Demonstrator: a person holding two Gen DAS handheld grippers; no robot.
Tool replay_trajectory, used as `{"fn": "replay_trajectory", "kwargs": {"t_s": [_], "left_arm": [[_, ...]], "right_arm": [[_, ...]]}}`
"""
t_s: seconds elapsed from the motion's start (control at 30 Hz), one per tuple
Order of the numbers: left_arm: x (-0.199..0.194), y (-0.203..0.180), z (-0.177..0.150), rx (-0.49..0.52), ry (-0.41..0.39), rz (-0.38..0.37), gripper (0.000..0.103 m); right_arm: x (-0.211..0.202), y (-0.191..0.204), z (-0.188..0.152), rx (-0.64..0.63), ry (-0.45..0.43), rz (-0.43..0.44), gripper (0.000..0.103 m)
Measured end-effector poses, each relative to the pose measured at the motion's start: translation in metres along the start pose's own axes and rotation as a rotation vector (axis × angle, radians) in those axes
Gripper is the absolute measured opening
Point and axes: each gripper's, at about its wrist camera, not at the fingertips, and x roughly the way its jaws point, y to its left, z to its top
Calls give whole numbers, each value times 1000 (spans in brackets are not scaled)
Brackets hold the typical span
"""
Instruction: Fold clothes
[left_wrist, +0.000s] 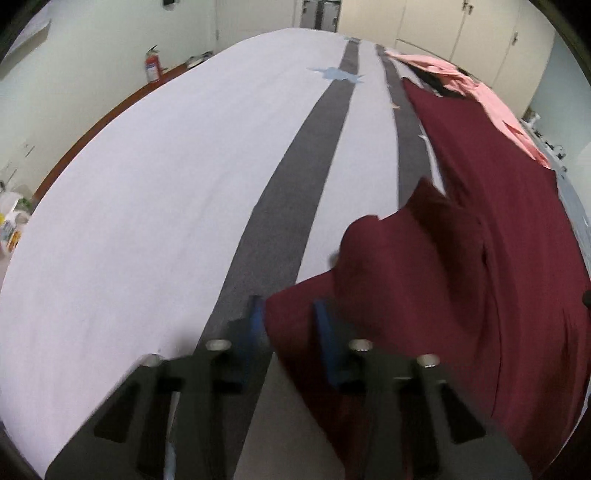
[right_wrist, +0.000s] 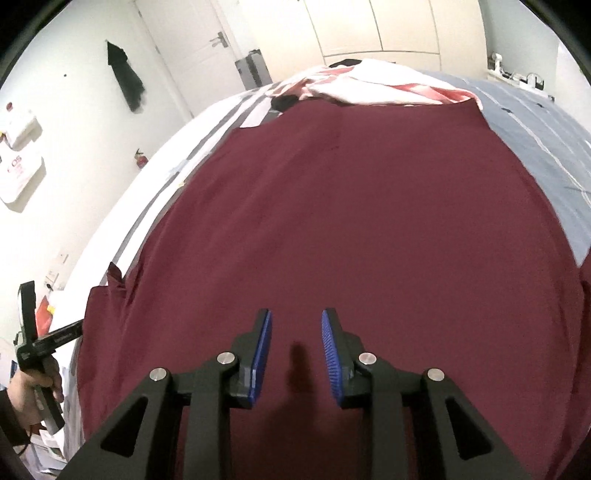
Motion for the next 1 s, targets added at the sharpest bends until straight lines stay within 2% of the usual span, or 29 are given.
{"fn": "replay_trajectory", "kwargs": {"t_s": [0.1, 0.27, 0.47, 0.7, 0.8, 0.93, 1.0], "left_arm": [[-10, 5, 2, -5, -15, -2, 3], [-50, 46, 3, -80, -68, 15, 3], [-44, 61, -15, -19, -2, 16, 4], [-38, 62, -29, -82, 38, 24, 4], [-39, 69, -35, -124, 63, 38, 12], [-62, 84, -24, -204, -28, 112, 27], [-77, 81, -17, -214, -82, 95, 27]], "right_arm": [[7, 7, -1, 5, 15, 1, 26], [16, 13, -4, 8, 33, -16, 26], [27, 15, -8, 4, 53, -46, 26], [33, 9, -18, 0, 75, -81, 26], [32, 7, -19, 0, 75, -81, 26], [25, 3, -17, -11, 60, -81, 26], [17, -2, -13, -7, 41, -81, 26]]}}
